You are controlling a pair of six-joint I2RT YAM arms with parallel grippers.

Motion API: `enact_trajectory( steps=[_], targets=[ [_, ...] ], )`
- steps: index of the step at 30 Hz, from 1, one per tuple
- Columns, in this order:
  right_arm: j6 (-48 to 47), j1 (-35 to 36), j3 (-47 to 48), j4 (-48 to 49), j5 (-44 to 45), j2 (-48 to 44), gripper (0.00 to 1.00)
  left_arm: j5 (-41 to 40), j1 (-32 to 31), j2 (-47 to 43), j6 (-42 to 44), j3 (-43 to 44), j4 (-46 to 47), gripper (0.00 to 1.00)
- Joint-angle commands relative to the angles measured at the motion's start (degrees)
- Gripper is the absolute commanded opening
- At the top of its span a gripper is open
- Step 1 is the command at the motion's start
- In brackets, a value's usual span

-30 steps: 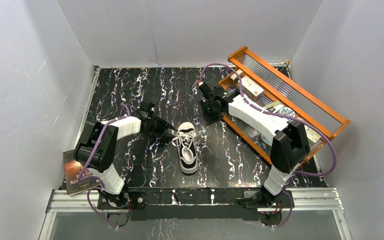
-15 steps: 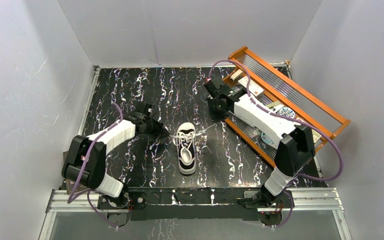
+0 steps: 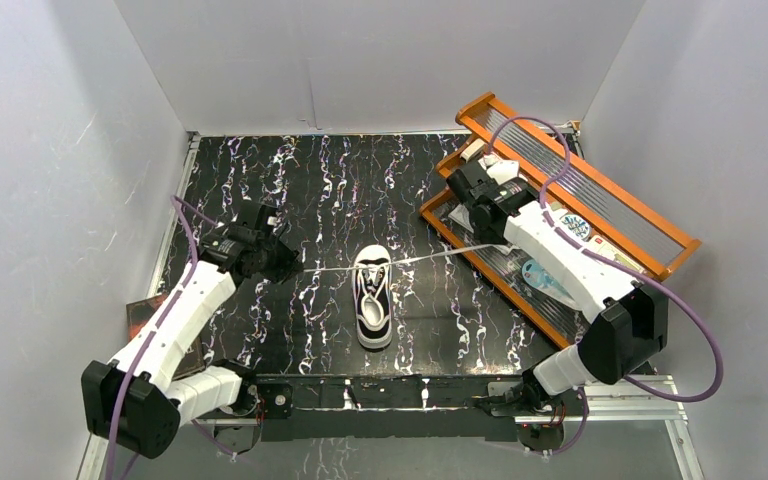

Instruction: Tie the shoes

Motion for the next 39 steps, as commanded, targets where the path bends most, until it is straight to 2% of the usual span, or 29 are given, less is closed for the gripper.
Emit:
enact_trajectory(
  steps=[1, 4, 10, 15, 18, 27, 34, 39],
  targets=[
    [0.77, -1.72, -6.23, -0.24, 9.83, -3.35, 0.0, -6.49, 0.44, -3.37, 1.74, -2.65, -7.69, 0.0],
    [-0.92, -2.34, -10.65, 3.17, 11.5, -4.05, 0.0, -7.03, 0.88, -3.56, 2.77, -5.2, -8.45, 0.0],
    [5.55, -3.0, -13.74, -0.53, 15.05, -0.73, 0.0, -11.2, 3.05, -2.52, 6.36, -8.42, -11.54, 0.0],
    [3.22, -3.44, -17.54, 5.35, 16.09, -0.75, 0.0, -12.8, 5.67, -1.4, 14.35, -10.59, -8.79, 0.0],
    [1.55, -4.22, -19.37, 8.73, 15.41, 0.03, 0.0, -11.38, 8.74, -0.04, 16.22, -12.29, -6.38, 0.0],
    [2.56, -7.32, -22.98, 10.4, 14.31, 0.34, 0.0, -8.39, 15.83, 2.37, 11.36, -14.37, -7.59, 0.0],
    [2.37, -8.42, -23.22, 11.43, 13.64, 1.61, 0.0, -5.82, 16.23, 2.1, 11.84, -15.74, -6.08, 0.0],
    [-0.96, -7.49, -24.07, 13.63, 10.79, -1.69, 0.0, -4.19, 16.23, 1.76, 14.63, -14.54, -5.02, 0.0]
  ],
)
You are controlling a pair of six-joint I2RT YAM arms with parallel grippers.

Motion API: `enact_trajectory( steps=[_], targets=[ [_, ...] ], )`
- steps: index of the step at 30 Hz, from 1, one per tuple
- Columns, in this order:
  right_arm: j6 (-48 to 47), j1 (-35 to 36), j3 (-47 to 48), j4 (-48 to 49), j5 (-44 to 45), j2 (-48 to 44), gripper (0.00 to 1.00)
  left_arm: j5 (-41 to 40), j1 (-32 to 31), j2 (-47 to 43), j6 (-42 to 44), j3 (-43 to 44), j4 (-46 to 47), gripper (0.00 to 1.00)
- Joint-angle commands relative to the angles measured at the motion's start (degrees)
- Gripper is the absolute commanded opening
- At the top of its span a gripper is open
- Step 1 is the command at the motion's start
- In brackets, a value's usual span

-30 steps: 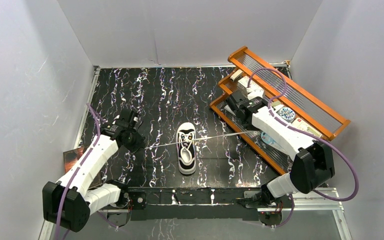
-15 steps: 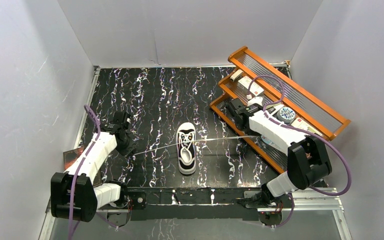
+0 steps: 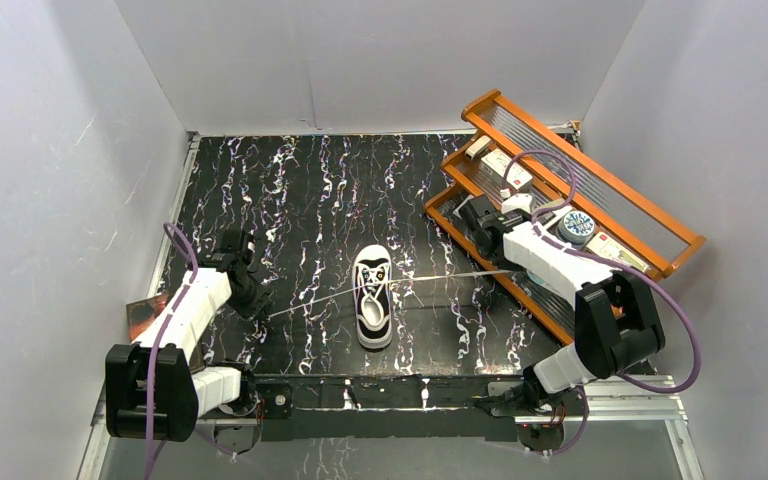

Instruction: Tie the shoes

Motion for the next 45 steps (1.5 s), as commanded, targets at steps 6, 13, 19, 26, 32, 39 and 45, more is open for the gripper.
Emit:
enact_trajectory(
  steps=[6, 13, 19, 26, 32, 39, 45],
  targets=[
    [-4.97, 0.11, -2.28, 2.47, -2.19, -6.41, 0.0, 0.13, 0.45, -1.59, 1.46, 0.75, -1.21, 0.0],
    [-12.86, 4.17, -5.29, 13.73, -15.88, -13.76, 0.0, 2.58, 0.45, -1.46, 0.27, 1.07, -0.4, 0.0],
    [1.49, 1.85, -3.18, -0.98, -1.52, -9.05, 0.0, 2.44, 0.53, -0.35, -4.31, -0.34, -0.46, 0.0],
    [-4.78, 2.36, -2.5, 4.68, -8.04, -11.36, 0.0, 1.29, 0.01, -0.23, -0.03, 2.75, -0.76, 0.01],
    [-18.1, 3.05, -5.21, 17.77, -25.12, -20.58, 0.0, 4.37, -1.4, -6.61, 5.19, 7.19, -4.99, 0.89],
    [-25.38, 3.14, -2.85, 17.76, -39.68, -19.26, 0.0, 28.61, -3.68, -11.57, 26.07, 7.55, 11.75, 0.62],
    [-25.98, 3.08, 0.37, 17.61, -42.16, -18.98, 0.0, 27.26, -17.12, -3.85, 39.69, 9.44, 21.77, 0.49]
  ],
)
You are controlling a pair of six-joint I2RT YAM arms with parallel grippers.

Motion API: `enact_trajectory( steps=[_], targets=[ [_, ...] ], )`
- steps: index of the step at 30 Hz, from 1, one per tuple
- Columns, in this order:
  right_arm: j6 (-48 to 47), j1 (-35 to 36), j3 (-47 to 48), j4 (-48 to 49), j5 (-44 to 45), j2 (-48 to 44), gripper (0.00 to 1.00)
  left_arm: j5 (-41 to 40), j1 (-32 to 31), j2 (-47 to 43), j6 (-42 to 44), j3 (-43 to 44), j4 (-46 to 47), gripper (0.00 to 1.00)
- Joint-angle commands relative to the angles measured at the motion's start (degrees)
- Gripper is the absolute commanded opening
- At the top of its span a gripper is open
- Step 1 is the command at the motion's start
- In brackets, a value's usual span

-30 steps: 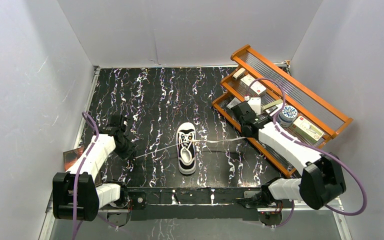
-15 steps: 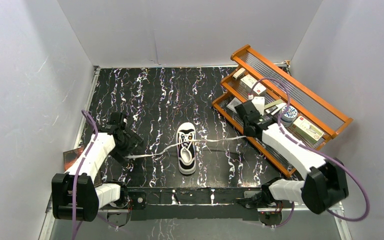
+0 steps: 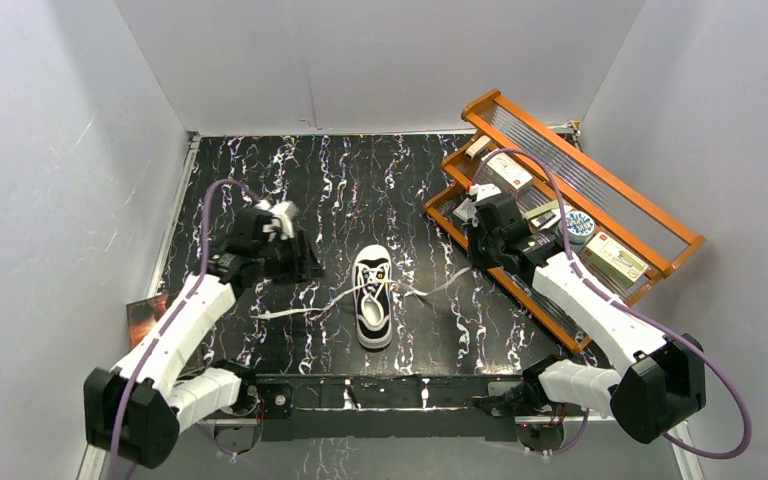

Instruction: Tie the shoes

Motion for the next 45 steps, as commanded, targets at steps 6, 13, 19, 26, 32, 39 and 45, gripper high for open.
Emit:
enact_trajectory(
  steps=[6, 13, 19, 26, 32, 39, 45],
  targets=[
    [-2.56, 0.07, 5.93, 2.43, -4.89, -0.48, 0.0, 6.76, -8.01, 13.75, 30.64, 2.07, 4.24, 0.55],
    [-2.15, 0.07, 6.03, 3.37, -5.41, -0.83, 0.0, 6.39, -9.41, 15.64, 43.99, -2.44, 11.82, 0.53],
    [-2.2, 0.07, 6.59, 3.46, -5.24, -0.3, 0.0, 11.65, -10.16, 16.19, 46.82, -7.55, 17.34, 0.46],
    [-2.23, 0.06, 6.2, 3.28, -5.49, -0.39, 0.0, 10.29, -12.13, 17.85, 45.21, -12.0, 30.05, 0.36],
    [-2.1, 0.08, 6.67, 2.25, -5.64, -0.91, 0.0, 11.14, -13.01, 20.77, 46.04, -11.94, 33.09, 0.23],
    [0.34, 0.03, 6.74, 1.84, -6.62, -2.18, 0.0, 7.71, -13.26, 13.58, 41.27, -13.8, 33.17, 0.05],
    [7.45, -0.01, 11.08, 3.19, -15.23, 0.32, 0.0, 4.94, -14.25, 4.71, 33.69, -14.03, 34.31, 0.03]
  ],
)
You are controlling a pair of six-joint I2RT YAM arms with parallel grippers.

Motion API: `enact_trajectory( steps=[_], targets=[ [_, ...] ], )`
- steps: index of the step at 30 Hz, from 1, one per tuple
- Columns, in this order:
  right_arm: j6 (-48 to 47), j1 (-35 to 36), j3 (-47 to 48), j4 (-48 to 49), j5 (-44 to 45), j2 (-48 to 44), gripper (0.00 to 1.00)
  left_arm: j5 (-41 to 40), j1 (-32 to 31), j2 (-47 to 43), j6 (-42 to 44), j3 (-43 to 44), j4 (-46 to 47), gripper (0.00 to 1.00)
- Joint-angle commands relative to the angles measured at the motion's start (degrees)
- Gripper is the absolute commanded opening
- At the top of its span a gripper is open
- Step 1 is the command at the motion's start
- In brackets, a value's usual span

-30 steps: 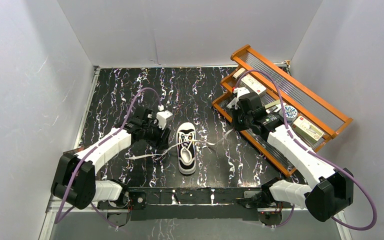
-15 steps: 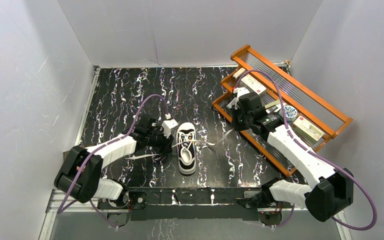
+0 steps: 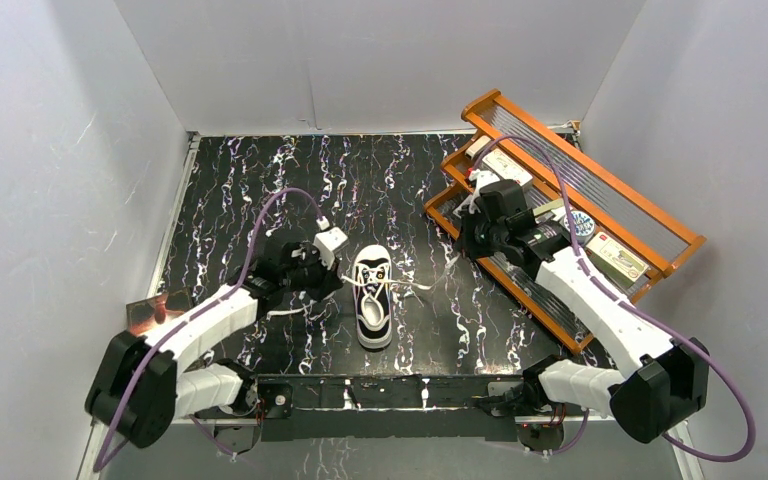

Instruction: Tie the shoes

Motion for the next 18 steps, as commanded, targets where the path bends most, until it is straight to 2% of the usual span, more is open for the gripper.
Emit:
enact_trajectory(
  steps=[1, 4, 12, 18],
  targets=[
    [7.1, 0.01, 7.36, 3.35, -9.59, 1.42, 0.0, -1.92, -1.12, -6.54, -5.83, 0.32, 3.24, 0.03],
    [11.76, 0.05, 11.08, 5.72, -17.04, 5.21, 0.0, -2.19, -1.82, -7.55, -7.51, 0.54, 5.91, 0.0],
    [24.12, 0.21, 21.08, 14.1, -30.02, 19.02, 0.0, -1.89, -3.44, -6.59, -8.48, -1.15, 17.06, 0.0],
    [32.19, 1.72, 28.68, 17.55, -42.39, 33.49, 0.0, 1.66, -4.06, -5.65, -2.44, -3.56, 24.22, 0.0]
  ],
)
